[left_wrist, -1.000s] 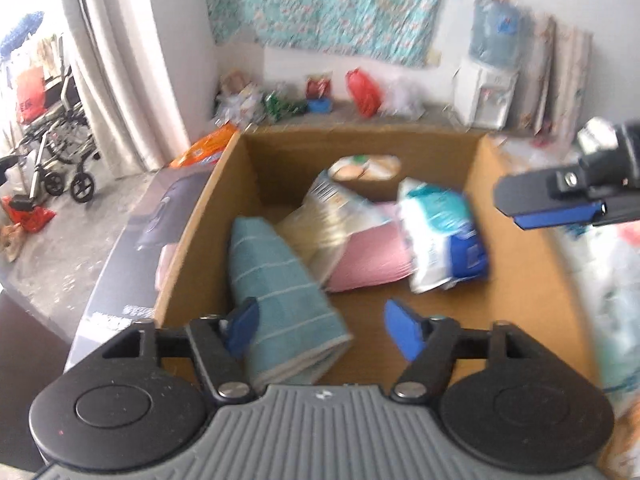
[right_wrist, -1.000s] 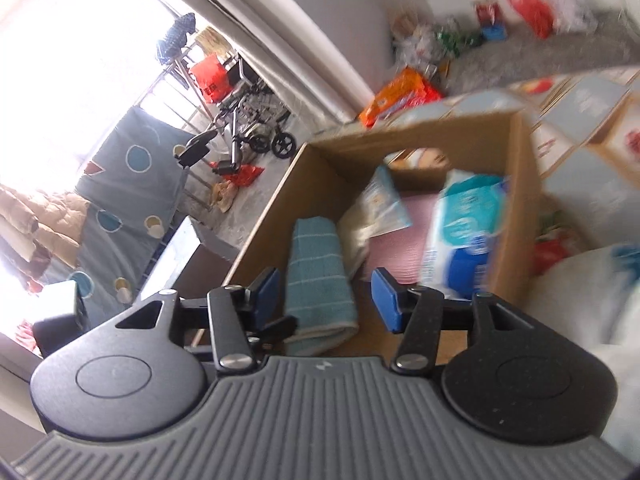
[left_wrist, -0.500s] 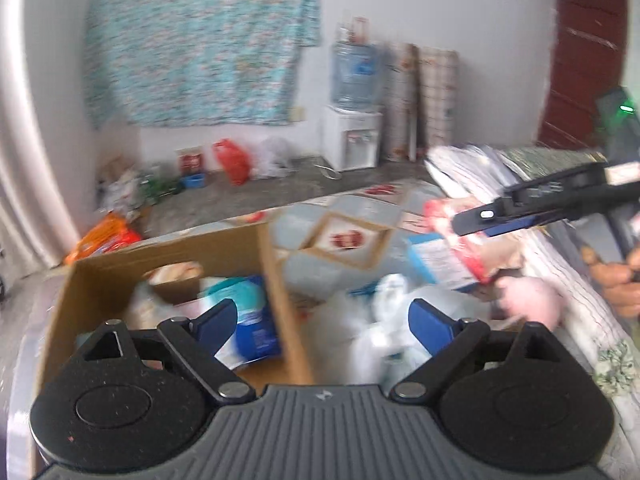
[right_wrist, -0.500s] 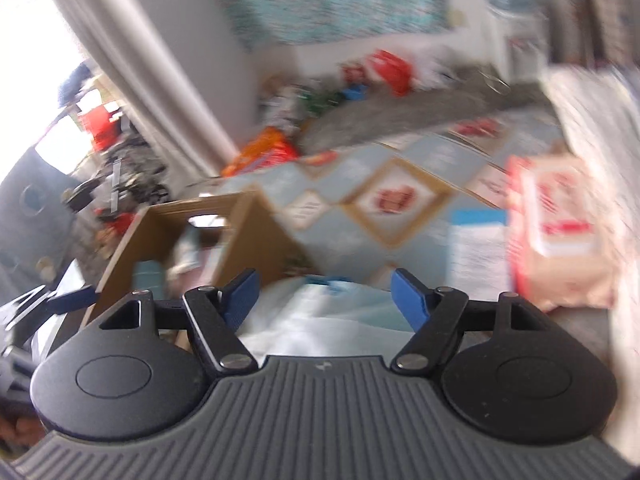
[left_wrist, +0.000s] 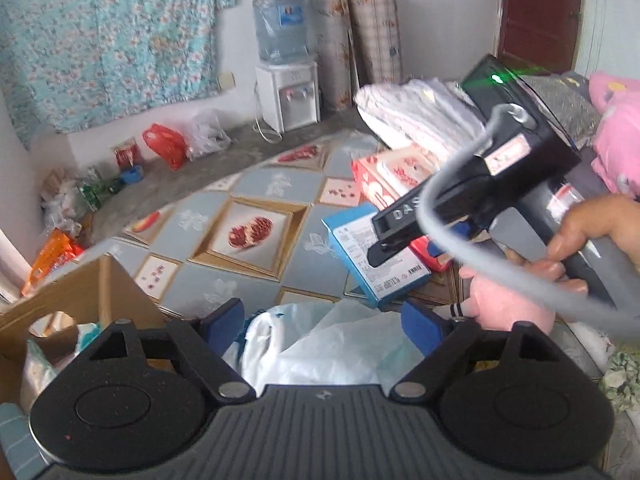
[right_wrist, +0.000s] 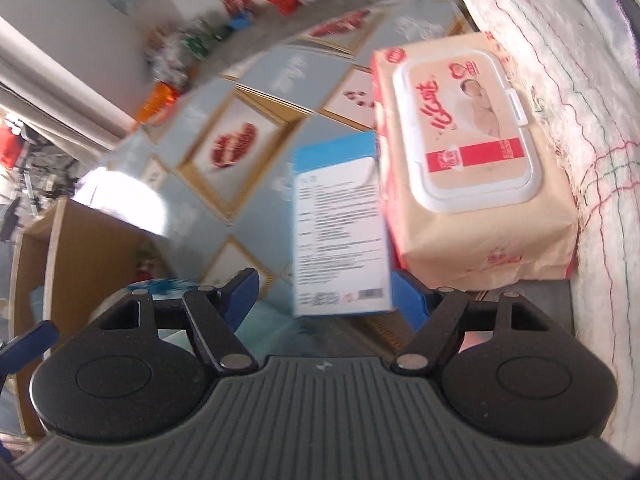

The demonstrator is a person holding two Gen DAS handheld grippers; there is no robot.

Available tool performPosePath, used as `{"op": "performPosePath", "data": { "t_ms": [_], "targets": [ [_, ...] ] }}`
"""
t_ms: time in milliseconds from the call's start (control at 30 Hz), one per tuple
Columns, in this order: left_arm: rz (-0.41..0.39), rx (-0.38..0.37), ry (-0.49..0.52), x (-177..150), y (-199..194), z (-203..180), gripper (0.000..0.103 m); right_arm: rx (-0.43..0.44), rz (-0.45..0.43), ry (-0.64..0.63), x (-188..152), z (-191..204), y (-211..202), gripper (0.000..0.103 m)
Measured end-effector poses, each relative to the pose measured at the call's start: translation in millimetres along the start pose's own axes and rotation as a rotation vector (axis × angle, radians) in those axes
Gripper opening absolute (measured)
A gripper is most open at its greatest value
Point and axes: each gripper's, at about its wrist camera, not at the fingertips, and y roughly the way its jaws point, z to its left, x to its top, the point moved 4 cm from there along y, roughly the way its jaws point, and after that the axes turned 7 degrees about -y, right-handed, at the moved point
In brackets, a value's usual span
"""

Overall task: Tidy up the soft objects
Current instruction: 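Open both grippers and move them back toward the pile, then lower the right gripper onto the light-blue medicine box and close it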

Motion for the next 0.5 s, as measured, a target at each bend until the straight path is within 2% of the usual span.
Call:
{"op": "performPosePath", "data": {
  "t_ms": [167,233,400,500],
  "targets": [
    [0.039,-0.017,-0.023,-3.2,7.8,7.3,0.086,-0.023,0.048,0.014,8.7,1.1,22.9,0.077],
    [0.046,-0.024,-0.034,-4.4,5.8,13.0,0.086,-0.02,0.059,0.024,9.8,5.0,31.5,0.082],
    [0.036,-0.014,-0.036,-4.1,-0.5,26.0,0.086,0.098,0.071,0.054,12.9,14.4,39.2,0.082],
    [0.026,0.001,-0.036,2.1,2.5,30.9,0.086,0.092,0.035,0.07,19.8,12.2,37.9,0.082]
  ]
}}
